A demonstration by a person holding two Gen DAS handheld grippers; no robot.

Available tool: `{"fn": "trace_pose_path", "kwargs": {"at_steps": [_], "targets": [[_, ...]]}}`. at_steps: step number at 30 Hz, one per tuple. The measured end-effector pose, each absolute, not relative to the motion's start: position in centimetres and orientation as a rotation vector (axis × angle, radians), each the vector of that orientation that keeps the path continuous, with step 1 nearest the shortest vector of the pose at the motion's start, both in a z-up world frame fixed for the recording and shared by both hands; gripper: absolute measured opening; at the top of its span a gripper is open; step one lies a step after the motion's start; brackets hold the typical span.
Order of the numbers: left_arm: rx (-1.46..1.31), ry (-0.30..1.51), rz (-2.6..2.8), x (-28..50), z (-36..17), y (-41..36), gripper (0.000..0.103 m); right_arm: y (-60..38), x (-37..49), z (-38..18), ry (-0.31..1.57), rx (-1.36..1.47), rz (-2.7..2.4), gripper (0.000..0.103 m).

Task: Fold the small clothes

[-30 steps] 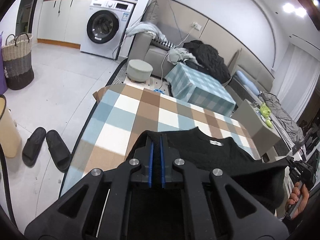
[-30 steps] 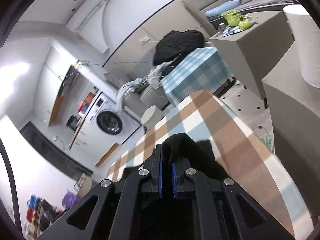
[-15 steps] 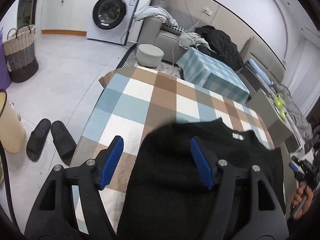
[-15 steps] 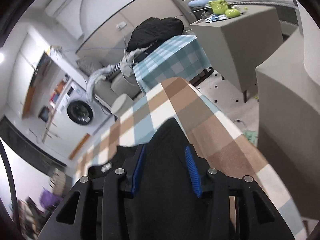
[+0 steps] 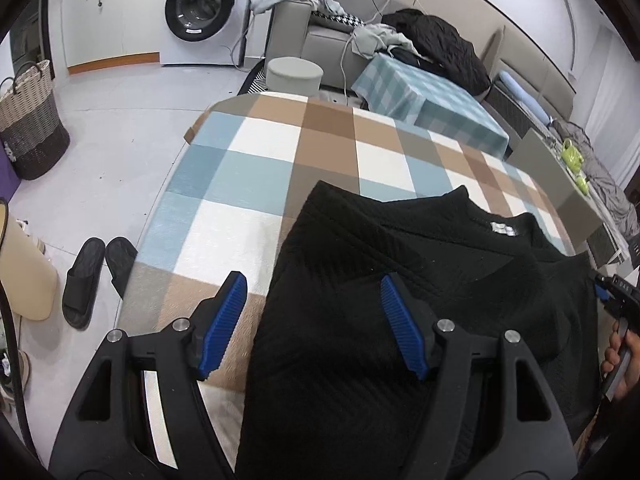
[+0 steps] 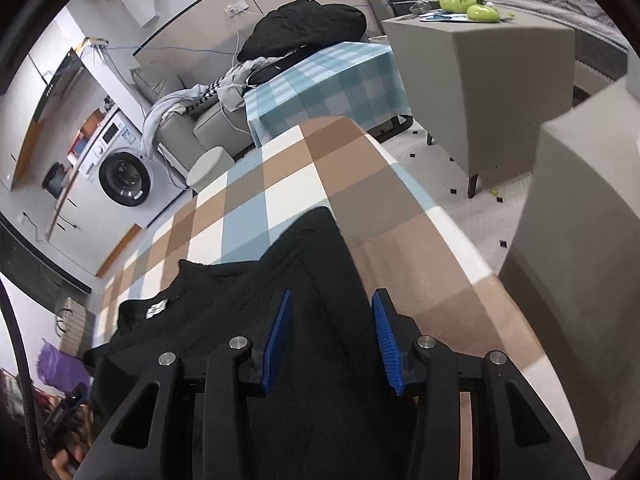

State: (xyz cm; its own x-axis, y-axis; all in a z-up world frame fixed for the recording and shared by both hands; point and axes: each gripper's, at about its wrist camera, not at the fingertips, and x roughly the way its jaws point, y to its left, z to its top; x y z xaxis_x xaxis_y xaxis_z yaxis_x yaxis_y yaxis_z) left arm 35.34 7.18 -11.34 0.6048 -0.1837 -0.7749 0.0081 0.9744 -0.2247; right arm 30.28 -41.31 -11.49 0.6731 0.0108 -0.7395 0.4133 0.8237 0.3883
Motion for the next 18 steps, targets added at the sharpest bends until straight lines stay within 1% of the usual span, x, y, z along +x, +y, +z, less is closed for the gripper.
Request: {"fn": "trace_pose_path", "kwargs": {"at_steps": [1,2,4,5,6,7,9,10,12,13,14,15,17,18], "targets": [[-0.203,0.919,-0.113,35.6,-11.5,7.0,0.067,-41.1,30.5,-11.5,0.803,0.550,-0.244,0.039],[-0.199,0.927,-0.111,36.0,-11.8,6.8,0.067,-40.7,30.8,-11.5,0.796,0.506,-0.260,0.026],[-0.200,0.933,-0.115,36.5,-12.2,6.6,0.061,-40.4,30.8,-11.2,0.777,0.482,-0.254,0.007],[-0.200,0.936,-0.121,36.7,-12.3,6.5,0.054,-40.4,30.6,-10.8,0.756,0.472,-0.248,0.005],[-0.195,0.938,-0.125,36.8,-12.4,6.3,0.050,-40.4,30.1,-10.2,0.718,0.471,-0.238,0.005],[-0.186,0.938,-0.122,36.9,-12.4,6.2,0.048,-40.6,29.3,-9.3,0.660,0.489,-0.209,0.004],[-0.162,0.932,-0.120,37.2,-12.5,6.0,0.041,-41.2,27.7,-7.6,0.532,0.530,-0.163,0.004],[-0.158,0.932,-0.120,37.3,-12.6,5.9,0.038,-41.6,27.2,-7.0,0.501,0.533,-0.191,0.003],[-0.161,0.940,-0.113,37.6,-12.8,6.0,0.028,-42.8,27.3,-7.0,0.517,0.561,-0.269,0.003],[-0.166,0.937,-0.115,37.7,-12.9,6.0,0.024,-43.4,27.7,-7.7,0.556,0.590,-0.291,0.003],[-0.166,0.930,-0.117,37.8,-12.9,6.1,0.016,-43.8,28.0,-8.2,0.578,0.607,-0.303,0.003],[-0.158,0.927,-0.111,37.8,-12.8,6.1,0.012,-44.0,28.1,-8.7,0.592,0.616,-0.322,0.003],[-0.155,0.918,-0.111,37.8,-12.8,6.2,0.006,-44.1,28.3,-9.5,0.629,0.621,-0.340,0.003],[-0.157,0.916,-0.109,37.8,-12.7,6.3,0.006,-44.1,28.4,-9.8,0.639,0.631,-0.333,0.003]]}}
